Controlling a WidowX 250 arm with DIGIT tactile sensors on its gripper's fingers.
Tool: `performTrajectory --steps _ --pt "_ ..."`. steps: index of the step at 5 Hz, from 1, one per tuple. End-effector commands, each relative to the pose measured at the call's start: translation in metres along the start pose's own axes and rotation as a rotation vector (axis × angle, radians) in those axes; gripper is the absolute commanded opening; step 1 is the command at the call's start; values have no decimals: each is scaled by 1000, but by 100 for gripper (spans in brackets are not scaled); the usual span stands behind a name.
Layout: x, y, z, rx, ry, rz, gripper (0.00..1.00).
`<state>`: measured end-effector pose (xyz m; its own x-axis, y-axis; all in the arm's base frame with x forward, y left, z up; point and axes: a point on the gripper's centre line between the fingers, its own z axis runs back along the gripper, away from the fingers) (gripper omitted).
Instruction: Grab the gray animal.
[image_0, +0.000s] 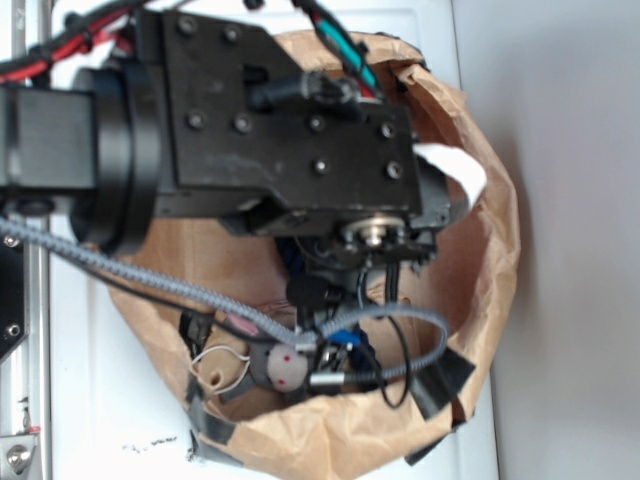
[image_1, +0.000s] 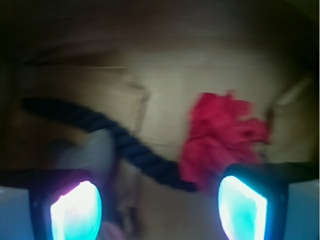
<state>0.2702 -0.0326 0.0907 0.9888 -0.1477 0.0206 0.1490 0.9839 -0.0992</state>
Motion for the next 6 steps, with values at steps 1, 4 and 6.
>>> performTrajectory --steps 1,4,6 --pt "4 -22 18 -84 -98 -121 100" --pt "-66 -110 -41 -138 52 -340 100" --pt "-64 -103 -32 -125 13 -256 100"
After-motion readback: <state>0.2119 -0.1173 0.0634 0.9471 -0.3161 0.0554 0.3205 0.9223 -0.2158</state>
